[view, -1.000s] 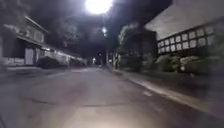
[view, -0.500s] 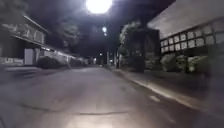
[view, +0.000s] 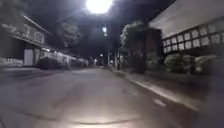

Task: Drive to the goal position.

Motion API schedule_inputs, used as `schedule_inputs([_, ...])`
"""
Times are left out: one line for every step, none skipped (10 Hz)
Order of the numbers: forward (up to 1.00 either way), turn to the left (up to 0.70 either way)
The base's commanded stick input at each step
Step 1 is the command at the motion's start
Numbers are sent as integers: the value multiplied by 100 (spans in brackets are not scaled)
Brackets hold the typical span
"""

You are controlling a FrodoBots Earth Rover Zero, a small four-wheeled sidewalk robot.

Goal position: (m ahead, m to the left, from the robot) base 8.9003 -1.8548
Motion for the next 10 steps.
schedule_inputs([50,0])
schedule_inputs([50,0])
schedule_inputs([50,0])
schedule_inputs([50,0])
schedule_inputs([50,0])
schedule_inputs([50,0])
schedule_inputs([50,0])
schedule_inputs([50,0])
schedule_inputs([50,0])
schedule_inputs([50,0])
